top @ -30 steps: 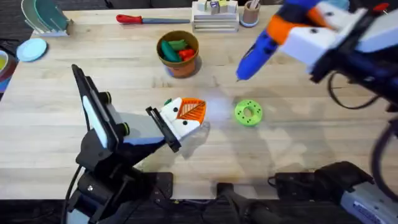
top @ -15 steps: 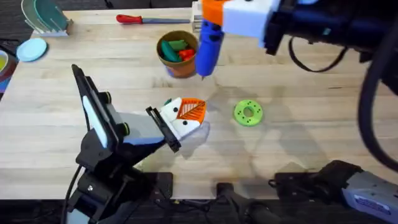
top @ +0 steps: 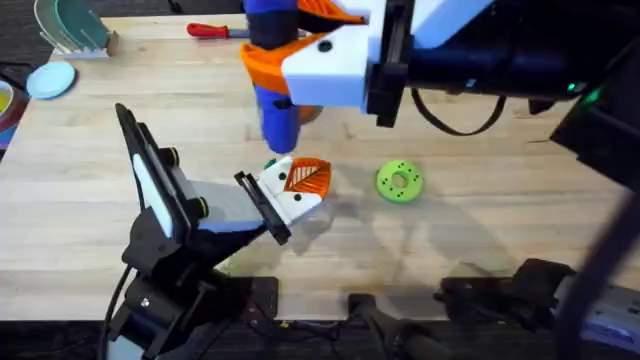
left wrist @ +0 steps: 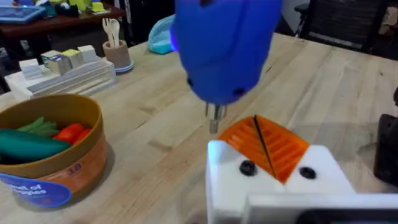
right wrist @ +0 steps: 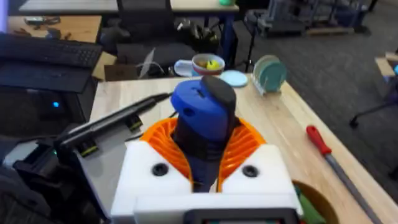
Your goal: Pick up the gripper from the table and insert it into the empty holder that is missing its gripper. Then pick up a screw, insert it into the mounting hole, and use the screwdriver to tighten it. Finally, clean up the table by picking up the vegetable and placing it into the bucket.
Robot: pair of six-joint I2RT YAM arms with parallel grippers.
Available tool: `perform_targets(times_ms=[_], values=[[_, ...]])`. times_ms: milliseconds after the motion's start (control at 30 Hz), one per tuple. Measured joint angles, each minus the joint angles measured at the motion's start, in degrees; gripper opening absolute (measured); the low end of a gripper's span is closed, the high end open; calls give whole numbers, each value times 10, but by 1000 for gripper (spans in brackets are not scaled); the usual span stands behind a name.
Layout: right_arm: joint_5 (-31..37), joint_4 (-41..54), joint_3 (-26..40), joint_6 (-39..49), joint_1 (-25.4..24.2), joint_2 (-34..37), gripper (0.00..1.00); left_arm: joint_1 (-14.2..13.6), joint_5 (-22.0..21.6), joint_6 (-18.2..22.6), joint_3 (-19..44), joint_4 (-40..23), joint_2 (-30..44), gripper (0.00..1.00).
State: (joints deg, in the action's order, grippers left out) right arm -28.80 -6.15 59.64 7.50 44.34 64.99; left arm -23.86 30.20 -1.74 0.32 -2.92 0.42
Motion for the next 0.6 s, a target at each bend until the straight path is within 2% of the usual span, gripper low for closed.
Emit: perform_targets(times_ms=[167,600], values=[[0,-25,3,3,18,0,152,0,0,0,0,0,0,7],[0,6,3,12,23,0,149,0,0,0,0,0,0,7]])
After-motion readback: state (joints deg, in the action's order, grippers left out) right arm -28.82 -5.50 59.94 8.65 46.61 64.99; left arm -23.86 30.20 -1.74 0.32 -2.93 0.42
